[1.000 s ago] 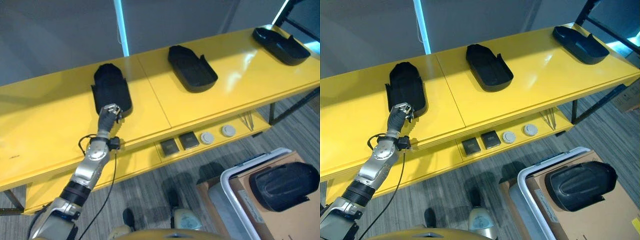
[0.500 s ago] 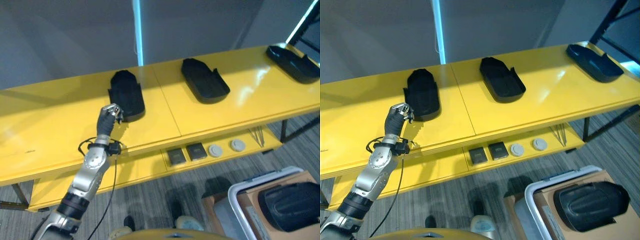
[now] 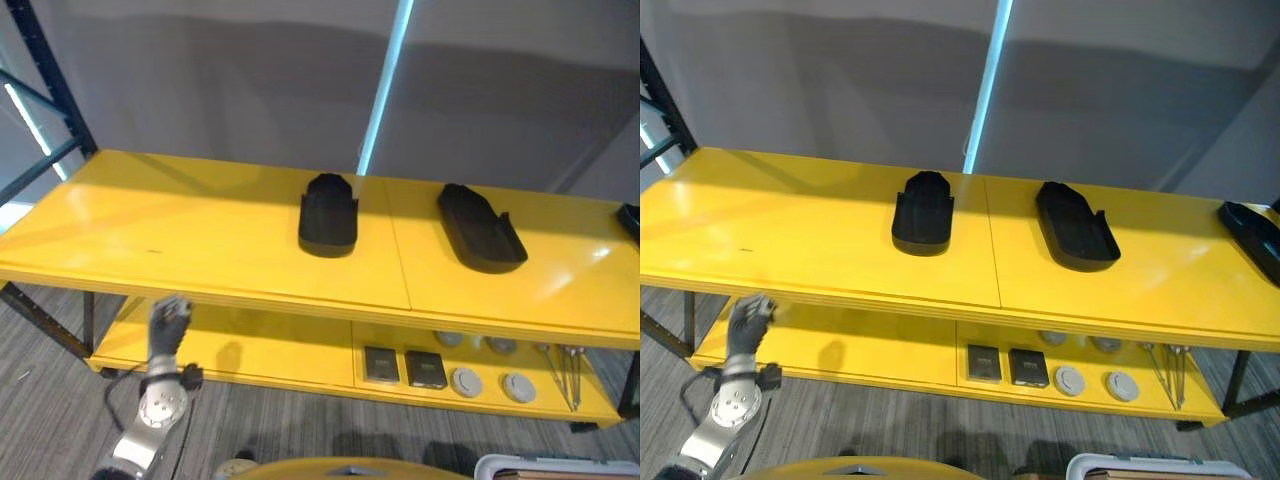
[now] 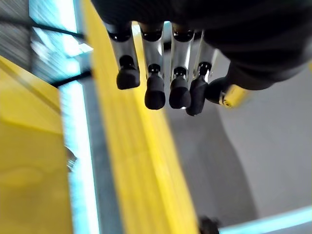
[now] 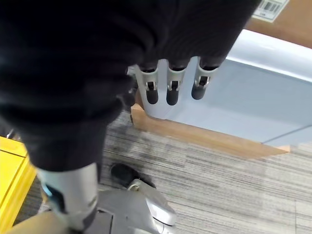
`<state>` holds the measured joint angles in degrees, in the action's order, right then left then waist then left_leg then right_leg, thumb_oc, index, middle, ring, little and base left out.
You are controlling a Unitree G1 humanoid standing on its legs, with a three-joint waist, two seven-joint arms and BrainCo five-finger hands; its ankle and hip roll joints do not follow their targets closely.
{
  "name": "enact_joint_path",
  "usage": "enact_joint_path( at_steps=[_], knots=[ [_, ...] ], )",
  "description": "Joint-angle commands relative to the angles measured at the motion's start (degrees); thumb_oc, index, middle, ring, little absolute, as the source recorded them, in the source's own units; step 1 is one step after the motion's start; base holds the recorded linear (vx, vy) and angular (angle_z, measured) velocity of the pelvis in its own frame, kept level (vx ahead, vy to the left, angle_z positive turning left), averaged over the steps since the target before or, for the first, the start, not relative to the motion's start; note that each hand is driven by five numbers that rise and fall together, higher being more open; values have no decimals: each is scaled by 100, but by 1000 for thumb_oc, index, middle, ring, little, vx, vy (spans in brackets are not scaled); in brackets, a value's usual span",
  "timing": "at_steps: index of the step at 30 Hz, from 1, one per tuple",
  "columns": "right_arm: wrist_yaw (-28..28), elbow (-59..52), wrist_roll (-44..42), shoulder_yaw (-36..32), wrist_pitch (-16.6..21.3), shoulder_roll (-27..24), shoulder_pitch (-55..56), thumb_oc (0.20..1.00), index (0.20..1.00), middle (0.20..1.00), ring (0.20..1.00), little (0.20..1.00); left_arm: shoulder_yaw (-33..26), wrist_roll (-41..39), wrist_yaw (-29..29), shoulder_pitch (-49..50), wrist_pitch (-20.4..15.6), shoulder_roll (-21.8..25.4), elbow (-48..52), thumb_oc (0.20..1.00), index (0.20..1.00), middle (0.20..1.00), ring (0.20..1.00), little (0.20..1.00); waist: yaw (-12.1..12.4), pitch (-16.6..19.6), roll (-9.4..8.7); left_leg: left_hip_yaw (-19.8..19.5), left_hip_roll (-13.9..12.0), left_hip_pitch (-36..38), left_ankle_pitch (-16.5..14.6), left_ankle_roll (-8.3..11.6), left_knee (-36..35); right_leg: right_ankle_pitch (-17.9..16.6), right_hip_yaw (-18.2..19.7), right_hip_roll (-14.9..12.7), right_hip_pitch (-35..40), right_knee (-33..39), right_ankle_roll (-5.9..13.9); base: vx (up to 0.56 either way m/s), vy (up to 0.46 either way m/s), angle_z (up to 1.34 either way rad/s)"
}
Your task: Move parts from the plastic box to the shelf.
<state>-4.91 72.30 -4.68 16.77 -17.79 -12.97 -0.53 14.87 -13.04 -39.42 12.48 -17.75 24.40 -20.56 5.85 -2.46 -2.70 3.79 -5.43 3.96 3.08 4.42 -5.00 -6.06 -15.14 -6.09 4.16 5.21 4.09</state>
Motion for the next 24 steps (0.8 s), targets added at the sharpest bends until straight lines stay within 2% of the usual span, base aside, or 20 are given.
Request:
enact_joint_path(
  at_steps=[1,2,3,4,5,6,7,11,13,14,15,17,18,19,20,21,22,23,24],
  knots=[
    [118,306,-165,67,-108,-90,-605,1000,1000,1000,1000,1000,-372,-347,-372,-385,-453,-402,-926,388,388,388,388,388,122,-428,268,28,-100,-6,149,100,0,236,-186,-117,512,-21,220,-72,-55,18],
    [98,341,-310,73,-153,-60,-685,1000,1000,1000,1000,1000,-652,-236,-152,-298,-413,-678,-1672,796,796,796,796,796,210,-439,241,-40,-96,-25,177,108,0,232,-219,-103,521,-21,202,-51,-25,18],
    [91,391,-413,47,-178,-55,-759,1000,1000,1000,1000,1000,-821,-236,-23,-226,-430,-863,-2190,1000,1000,1000,1000,1000,265,-438,236,-88,-99,-33,188,114,0,239,-235,-95,527,-21,188,-52,-25,27],
    [91,396,-422,46,-179,-56,-769,1000,1000,1000,1000,1000,-836,-224,-22,-226,-438,-876,-2238,1000,1000,1000,1000,1000,265,-440,238,-93,-100,-33,188,115,0,241,-238,-94,529,-21,187,-38,15,24],
    [112,420,-542,22,-156,-55,-808,1000,1000,1000,1000,1000,-896,4,-171,-188,-218,-915,-2416,1000,1000,1000,1000,1000,291,-431,238,-110,-103,-37,195,119,0,244,-236,-91,528,-21,182,-24,52,24],
    [174,460,-590,-8,-136,-69,-842,1000,1000,1000,1000,1000,-1113,122,-71,-180,-532,-1053,-3118,1000,1000,1000,1000,1000,283,-409,248,-117,-103,-23,206,121,0,229,-192,-94,519,-21,185,-22,97,23],
    [239,465,-654,-21,-99,-76,-844,1000,1000,1000,1000,1000,-1240,19,11,-223,-587,-1097,-3415,1000,1000,1000,1000,1000,256,-401,253,-109,-101,-12,210,122,0,211,-157,-99,507,-21,196,0,103,24],
    [381,361,-1082,-38,47,-54,-762,1000,1000,1000,1000,1000,-1411,76,443,-425,-450,-1123,-3892,1000,1000,1000,1000,1000,98,-377,233,-11,-78,24,191,99,0,144,-15,-123,457,-21,251,4,142,5],
    [413,286,-1248,-92,115,-47,-673,1000,1000,1000,1000,1000,-1350,14,992,-573,-171,-1101,-4033,1000,1000,1000,1000,1000,-24,-362,207,63,-37,46,135,56,0,97,77,-157,418,-21,304,18,190,-18],
    [368,246,-1395,-201,205,-41,-552,1000,1000,1000,1000,1000,-1240,-59,1643,-741,118,-1119,-4202,1000,1000,1000,1000,1000,-185,-352,176,179,26,69,63,-7,0,28,174,-218,371,-21,373,22,254,-40],
    [329,217,-1447,-256,268,-43,-492,1000,1000,1000,1000,1000,-1160,-92,1864,-816,276,-1118,-4245,1000,1000,1000,1000,1000,-268,-361,164,245,49,81,26,-45,0,9,225,-251,336,-44,401,26,345,-67],
    [115,98,-1582,-529,685,-39,-251,1000,1000,1000,1000,1000,-754,277,2000,-1104,279,-1059,-4315,1000,1000,1000,1000,1000,-575,-428,142,445,136,116,-93,-193,0,-54,427,-363,171,-201,498,24,283,-68],
    [-134,57,-1552,-591,1015,-22,-188,1000,1000,1000,1000,1000,-654,304,2153,-1161,337,-1036,-4309,1000,1000,1000,1000,1000,-643,-442,142,470,162,117,-108,-222,0,-98,485,-395,88,-249,547,19,157,-36],
    [-318,27,-1536,-616,1168,-8,-161,1000,1000,1000,1000,1000,-600,248,2236,-1185,379,-1022,-4299,1000,1000,1000,1000,1000,-678,-451,141,481,178,118,-117,-238,0,-125,513,-410,47,-268,575,-27,135,-56],
    [-914,-157,-1443,-715,1396,-33,-46,1000,1000,1000,1000,1000,-480,-111,2780,-1283,938,-1000,-4294,1000,1000,1000,1000,1000,-872,-495,141,620,203,125,-135,-262,0,-272,600,-428,-174,-321,678,-100,116,-60],
    [-1059,-222,-1444,-797,1497,-56,20,1000,1000,1000,1000,1000,-456,-163,2870,-1333,1076,-990,-4312,1000,1000,1000,1000,1000,-976,-516,139,774,200,121,-139,-263,0,-361,595,-433,-319,-345,728,-142,110,-73],
    [-1079,-237,-1472,-834,1566,-64,47,1000,1000,1000,1000,1000,-441,-100,2921,-1354,1187,-983,-4329,1000,1000,1000,1000,1000,-1018,-523,138,851,197,116,-141,-264,0,-396,583,-436,-382,-356,748,-291,96,-82],
    [-1012,-312,-1134,-911,1693,-46,69,1000,1000,1000,1000,1000,-385,-203,2922,-1433,1547,-906,-4450,1000,1000,1000,1000,1000,-1140,-599,150,1284,149,145,-165,-275,0,-491,333,-481,-609,-494,788,-313,84,-94],
    [-1012,-342,-977,-893,1726,-28,65,1000,1000,1000,1000,1000,-391,-294,3027,-1479,1998,-870,-4562,1000,1000,1000,1000,1000,-1182,-629,164,1494,132,146,-162,-300,0,-493,196,-496,-703,-636,796,-320,79,-108]
  ],
)
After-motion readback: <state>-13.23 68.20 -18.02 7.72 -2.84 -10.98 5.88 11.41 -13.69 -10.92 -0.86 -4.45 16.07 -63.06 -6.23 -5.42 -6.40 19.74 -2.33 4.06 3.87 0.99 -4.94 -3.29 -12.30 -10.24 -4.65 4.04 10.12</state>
